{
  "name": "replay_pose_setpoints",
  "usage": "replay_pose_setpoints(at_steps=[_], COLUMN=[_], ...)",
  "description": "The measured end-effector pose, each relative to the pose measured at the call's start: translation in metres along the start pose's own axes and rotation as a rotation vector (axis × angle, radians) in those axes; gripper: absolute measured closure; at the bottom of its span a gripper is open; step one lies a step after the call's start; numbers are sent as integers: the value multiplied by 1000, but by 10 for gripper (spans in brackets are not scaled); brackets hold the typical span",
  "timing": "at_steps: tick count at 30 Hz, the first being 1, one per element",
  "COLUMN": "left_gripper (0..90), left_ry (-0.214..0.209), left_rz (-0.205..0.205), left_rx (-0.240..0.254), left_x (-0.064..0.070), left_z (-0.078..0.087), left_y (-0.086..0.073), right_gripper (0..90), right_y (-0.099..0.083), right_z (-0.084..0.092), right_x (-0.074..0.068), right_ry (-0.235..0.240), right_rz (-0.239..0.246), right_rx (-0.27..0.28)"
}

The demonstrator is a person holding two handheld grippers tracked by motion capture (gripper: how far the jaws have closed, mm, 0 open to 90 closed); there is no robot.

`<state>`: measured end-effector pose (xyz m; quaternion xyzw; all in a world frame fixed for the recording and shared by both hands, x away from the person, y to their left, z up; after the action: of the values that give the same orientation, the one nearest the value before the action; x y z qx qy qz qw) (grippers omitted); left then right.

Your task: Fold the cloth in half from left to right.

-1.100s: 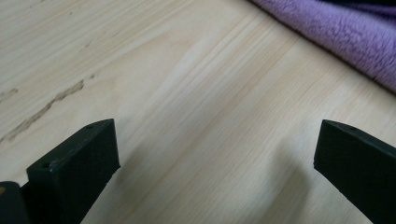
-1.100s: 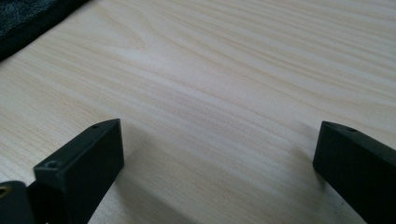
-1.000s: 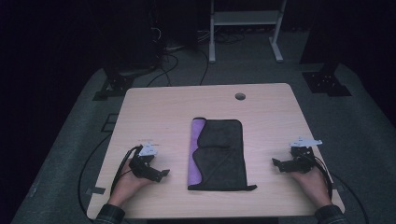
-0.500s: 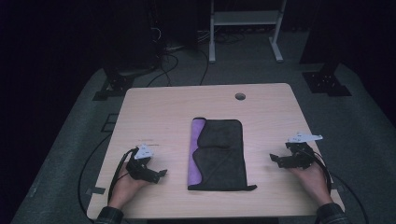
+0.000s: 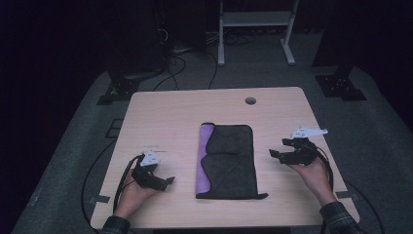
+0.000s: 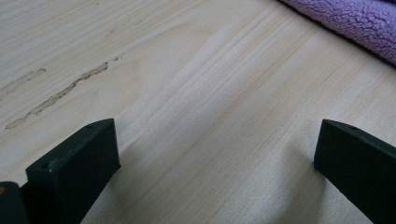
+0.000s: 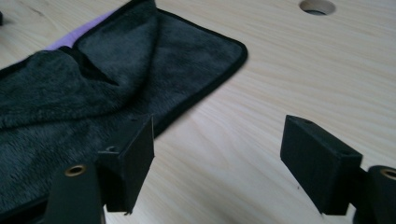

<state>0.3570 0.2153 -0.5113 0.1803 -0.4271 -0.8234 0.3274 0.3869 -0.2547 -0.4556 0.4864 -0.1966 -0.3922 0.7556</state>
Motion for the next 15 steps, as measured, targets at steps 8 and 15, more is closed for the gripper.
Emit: replay_pose_setpoints(at_steps=[8,15], left_gripper=[0,0], left_ry=[0,-1], left_rz=[-1,-1], left_rx=[1,1], left_x=[0,0], left_z=[0,0], left_y=[0,0], right_gripper=[305,332], right_y=[18,35], right_z=[-15,-36], right_x=[-14,-34], right_ry=[39,76], right_rz=[11,32], right_rx=[36,38])
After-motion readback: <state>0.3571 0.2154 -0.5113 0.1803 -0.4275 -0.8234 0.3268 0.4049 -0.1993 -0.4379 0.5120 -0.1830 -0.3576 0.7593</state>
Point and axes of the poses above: each handheld gripper's, and its own axes: z roughly backward along the jaws, y roughly out of its top, x roughly to its right, the point moved 4 cm from there along -z, roughly forward along the jaws, and after that the axes turned 10 degrees about x, right-handed, at the moved point
